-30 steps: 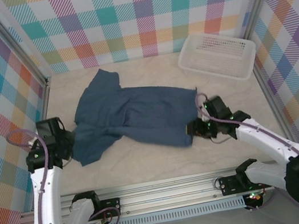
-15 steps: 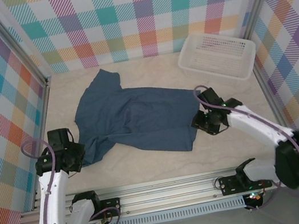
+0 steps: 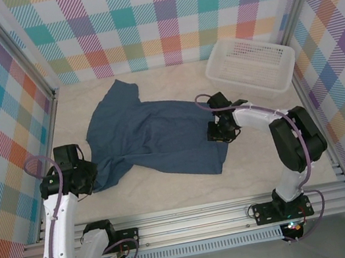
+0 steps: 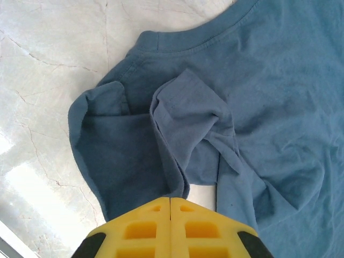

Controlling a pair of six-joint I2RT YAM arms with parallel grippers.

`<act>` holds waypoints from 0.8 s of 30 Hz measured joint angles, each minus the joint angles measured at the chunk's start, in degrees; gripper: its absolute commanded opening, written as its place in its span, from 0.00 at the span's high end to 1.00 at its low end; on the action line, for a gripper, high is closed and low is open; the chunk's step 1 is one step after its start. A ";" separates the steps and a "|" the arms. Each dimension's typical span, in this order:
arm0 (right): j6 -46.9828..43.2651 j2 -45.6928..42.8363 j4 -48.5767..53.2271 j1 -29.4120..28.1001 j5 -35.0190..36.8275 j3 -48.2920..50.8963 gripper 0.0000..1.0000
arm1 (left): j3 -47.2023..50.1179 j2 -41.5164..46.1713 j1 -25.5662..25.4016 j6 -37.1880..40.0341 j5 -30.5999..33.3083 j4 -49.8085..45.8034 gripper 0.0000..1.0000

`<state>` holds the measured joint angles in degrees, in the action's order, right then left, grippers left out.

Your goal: Fold and stack the t-shirts

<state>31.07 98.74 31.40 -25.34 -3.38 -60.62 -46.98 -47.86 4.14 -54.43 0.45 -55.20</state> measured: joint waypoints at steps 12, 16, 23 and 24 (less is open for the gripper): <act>-1.81 1.95 0.72 -1.40 0.39 0.11 0.68 | -0.04 0.02 0.00 0.02 0.00 -0.02 1.00; -2.29 1.95 1.03 -1.46 1.09 0.20 0.66 | -0.11 0.02 0.00 0.02 -0.02 -0.02 1.00; -3.48 1.97 0.98 -2.27 1.25 0.20 0.76 | -0.11 0.02 0.00 0.02 -0.04 0.00 1.00; -3.48 1.99 0.96 -2.40 1.20 0.20 0.77 | -0.11 0.02 0.00 0.02 -0.04 0.00 1.00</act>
<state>27.59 100.73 32.36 -27.75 -2.17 -60.42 -47.09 -47.83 4.14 -54.41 0.40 -55.20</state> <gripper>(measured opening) 0.255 0.048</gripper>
